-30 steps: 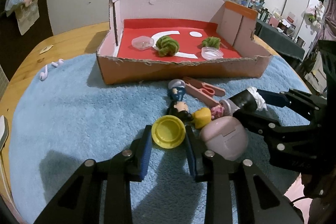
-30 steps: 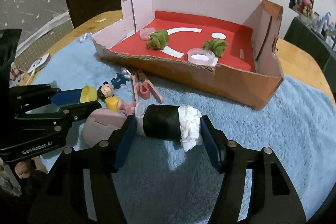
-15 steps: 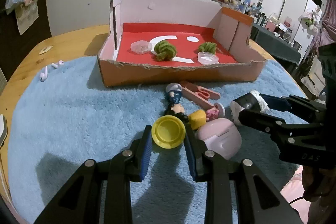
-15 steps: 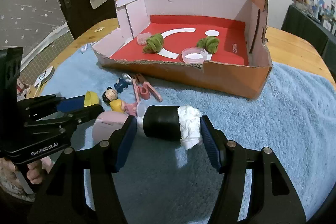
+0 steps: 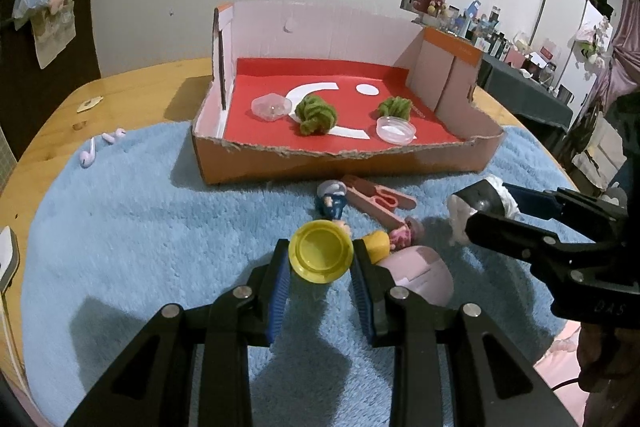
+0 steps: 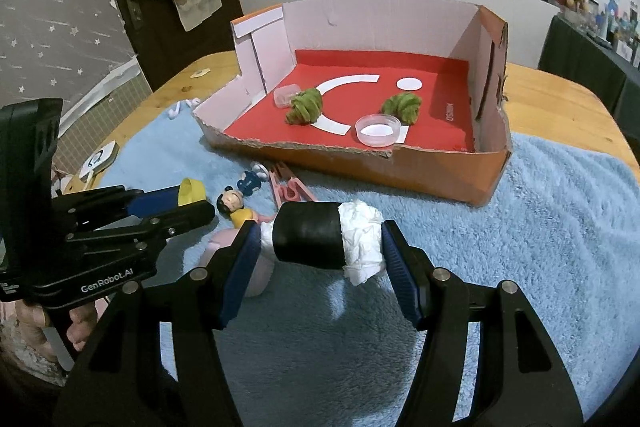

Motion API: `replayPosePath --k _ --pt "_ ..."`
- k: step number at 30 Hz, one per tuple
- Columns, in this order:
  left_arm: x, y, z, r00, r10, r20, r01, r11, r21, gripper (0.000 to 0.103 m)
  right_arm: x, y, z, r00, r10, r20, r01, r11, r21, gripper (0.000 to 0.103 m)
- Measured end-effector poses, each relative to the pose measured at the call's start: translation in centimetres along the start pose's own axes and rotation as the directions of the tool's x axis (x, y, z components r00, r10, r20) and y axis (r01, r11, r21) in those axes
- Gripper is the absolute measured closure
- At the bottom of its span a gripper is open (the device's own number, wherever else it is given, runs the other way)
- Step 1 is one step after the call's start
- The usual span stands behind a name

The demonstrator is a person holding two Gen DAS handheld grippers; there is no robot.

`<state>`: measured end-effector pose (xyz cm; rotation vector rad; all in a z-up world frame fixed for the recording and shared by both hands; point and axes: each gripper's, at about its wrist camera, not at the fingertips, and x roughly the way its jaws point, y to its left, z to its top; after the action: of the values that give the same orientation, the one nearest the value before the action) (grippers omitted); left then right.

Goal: Organize objects
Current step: 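Grasp the yellow cap with the left gripper while the right grasps the black-and-white roll, then lift the yellow cap and black-and-white roll over the red box with both grippers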

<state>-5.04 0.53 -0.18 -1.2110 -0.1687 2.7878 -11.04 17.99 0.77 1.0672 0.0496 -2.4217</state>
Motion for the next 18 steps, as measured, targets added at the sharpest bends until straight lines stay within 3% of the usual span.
replayPosePath --k 18 --pt "-0.9 -0.6 2.0 0.999 -0.011 0.044 0.01 1.0 0.015 0.072 -0.8 0.2 1.1 0.999 0.019 0.031 -0.019 1.0 0.004 0.043"
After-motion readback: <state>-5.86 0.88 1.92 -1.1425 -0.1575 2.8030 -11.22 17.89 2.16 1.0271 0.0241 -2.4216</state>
